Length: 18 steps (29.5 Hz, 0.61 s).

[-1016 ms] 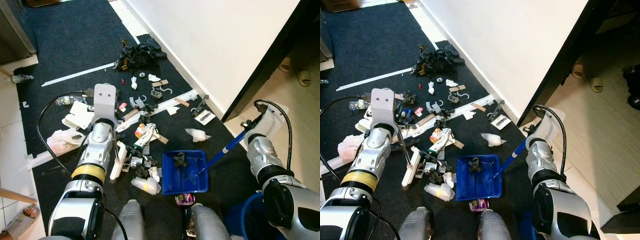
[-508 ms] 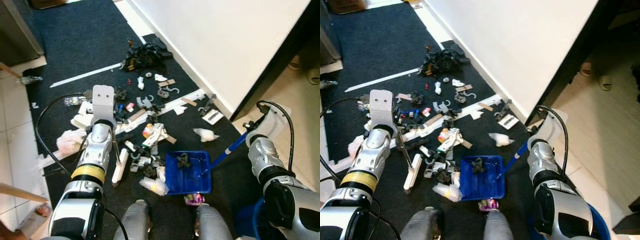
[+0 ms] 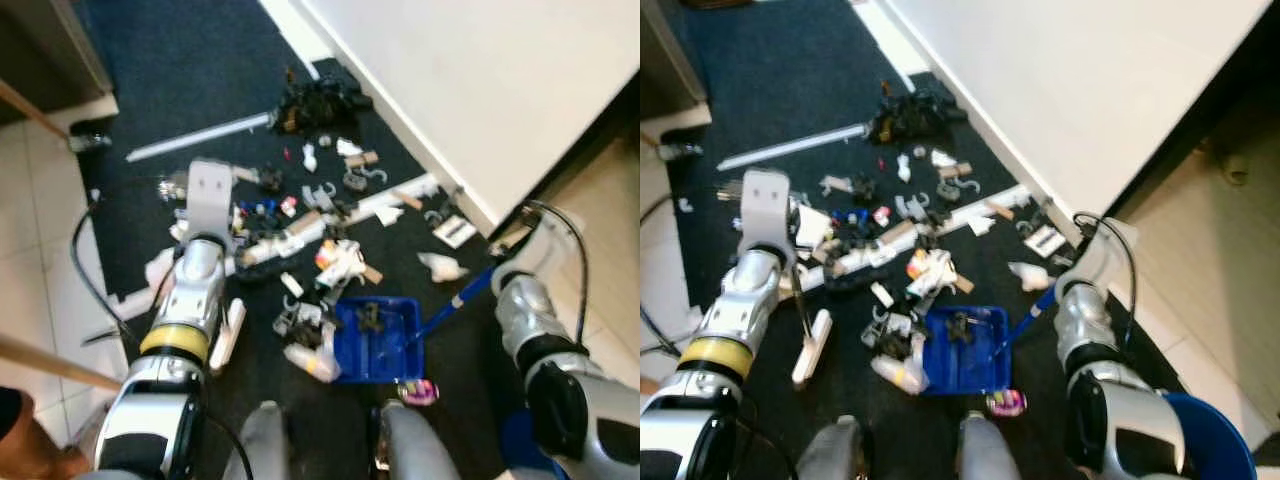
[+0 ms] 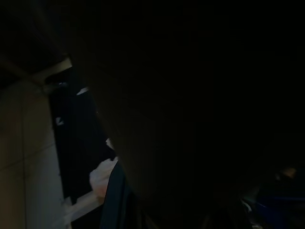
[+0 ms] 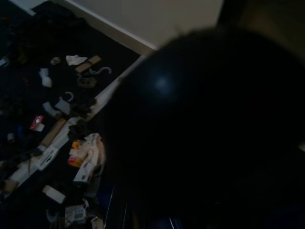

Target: Sweep floor

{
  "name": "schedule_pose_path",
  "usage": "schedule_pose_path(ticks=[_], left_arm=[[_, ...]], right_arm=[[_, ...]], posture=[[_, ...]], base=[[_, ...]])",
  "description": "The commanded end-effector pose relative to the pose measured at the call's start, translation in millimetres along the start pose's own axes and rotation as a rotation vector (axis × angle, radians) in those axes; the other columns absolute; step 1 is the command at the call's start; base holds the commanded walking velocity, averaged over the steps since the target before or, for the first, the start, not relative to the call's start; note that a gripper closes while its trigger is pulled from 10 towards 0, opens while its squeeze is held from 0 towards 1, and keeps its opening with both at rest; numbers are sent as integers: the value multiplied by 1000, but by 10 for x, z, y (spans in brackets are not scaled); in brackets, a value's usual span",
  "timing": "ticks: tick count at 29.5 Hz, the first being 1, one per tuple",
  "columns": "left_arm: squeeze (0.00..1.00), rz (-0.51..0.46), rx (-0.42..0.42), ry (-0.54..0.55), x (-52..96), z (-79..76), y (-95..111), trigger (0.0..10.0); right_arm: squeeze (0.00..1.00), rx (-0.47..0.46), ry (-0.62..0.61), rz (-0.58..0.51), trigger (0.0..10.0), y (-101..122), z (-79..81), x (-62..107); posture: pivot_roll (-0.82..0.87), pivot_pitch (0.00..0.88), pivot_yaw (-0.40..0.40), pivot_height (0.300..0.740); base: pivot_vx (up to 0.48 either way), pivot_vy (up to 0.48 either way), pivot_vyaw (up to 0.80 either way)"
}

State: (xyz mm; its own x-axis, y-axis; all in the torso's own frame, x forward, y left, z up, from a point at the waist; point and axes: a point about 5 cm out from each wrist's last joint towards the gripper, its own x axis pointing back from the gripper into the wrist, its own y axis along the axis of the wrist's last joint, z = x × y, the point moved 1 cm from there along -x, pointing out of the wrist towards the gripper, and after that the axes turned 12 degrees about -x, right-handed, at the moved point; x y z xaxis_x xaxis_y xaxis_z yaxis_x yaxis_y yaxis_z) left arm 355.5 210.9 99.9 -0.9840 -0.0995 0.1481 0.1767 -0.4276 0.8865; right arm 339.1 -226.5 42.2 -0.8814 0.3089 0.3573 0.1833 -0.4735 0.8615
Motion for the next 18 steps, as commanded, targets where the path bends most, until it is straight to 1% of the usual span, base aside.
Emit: schedule_pose_path(ticks=[1,9,11,12,15,18], left_arm=[[0,0,-26,-14,-3,-9,9,10000],[0,3,-12,-13,-3,-7,9,10000],[0,-5,13,-2,0,-2,15,10000],[0,-5,13,-2,0,-2,15,10000],[0,5,-24,-3,-5,2,8,10000],[0,7,-29,-3,-5,2,4,10000]], right_arm=[[0,-32,-5,-19,10000,47,-29,-8],[0,-34,-11,-22,10000,52,-56,-6],[0,-34,-10,-21,10000,51,-56,-6],[0,-34,-10,-21,10000,51,-56,-6],[0,-35,-7,-22,10000,57,-49,-8],[0,-35,-6,-22,10000,58,-46,-9]], posture=[[111,79,-44,740],[112,79,-43,740],[112,79,-43,740],[112,79,-43,740],[112,81,-46,740],[112,81,-46,740]], base=[[0,-480,0],[0,-480,0],[0,0,0],[0,0,0],[0,0,0],[0,0,0]])
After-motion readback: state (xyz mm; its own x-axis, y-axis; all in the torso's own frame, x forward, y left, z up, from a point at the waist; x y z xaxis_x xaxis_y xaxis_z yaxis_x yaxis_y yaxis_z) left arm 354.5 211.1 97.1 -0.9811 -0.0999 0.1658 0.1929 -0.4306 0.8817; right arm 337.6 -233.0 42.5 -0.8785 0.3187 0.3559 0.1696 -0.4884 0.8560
